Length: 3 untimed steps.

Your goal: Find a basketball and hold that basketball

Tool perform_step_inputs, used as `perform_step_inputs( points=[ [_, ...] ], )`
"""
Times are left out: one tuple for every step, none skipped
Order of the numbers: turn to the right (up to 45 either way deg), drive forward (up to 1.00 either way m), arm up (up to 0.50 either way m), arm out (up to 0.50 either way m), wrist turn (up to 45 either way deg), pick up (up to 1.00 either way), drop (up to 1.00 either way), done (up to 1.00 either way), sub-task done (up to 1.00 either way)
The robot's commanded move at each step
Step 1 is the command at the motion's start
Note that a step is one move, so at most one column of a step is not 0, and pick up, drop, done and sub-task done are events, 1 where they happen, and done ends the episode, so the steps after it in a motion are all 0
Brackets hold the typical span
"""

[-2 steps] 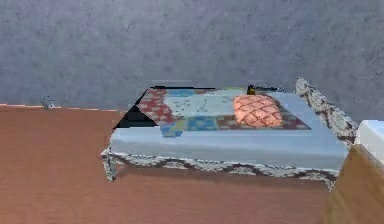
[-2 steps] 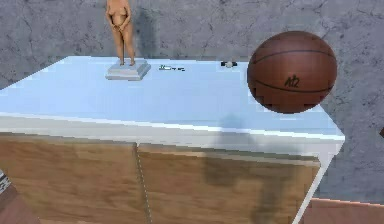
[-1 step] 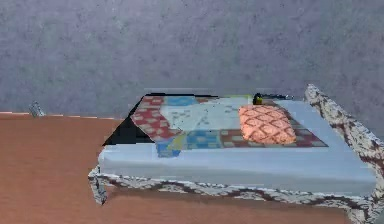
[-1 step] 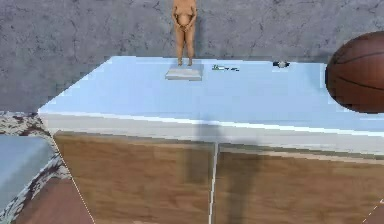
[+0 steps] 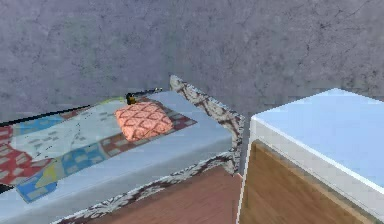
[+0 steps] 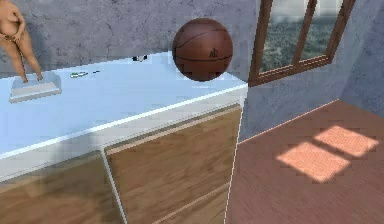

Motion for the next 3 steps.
perform_step_inputs(
  points=[
    [3.0, 0.00, 0.00, 0.00, 0.0, 0.00, 0.00, 0.00, 0.00],
    [45.0, 0.00, 0.00, 0.00, 0.0, 0.00, 0.00, 0.00, 0.00],
    [45.0, 0.00, 0.00, 0.00, 0.0, 0.00, 0.00, 0.00, 0.00]
  ],
)
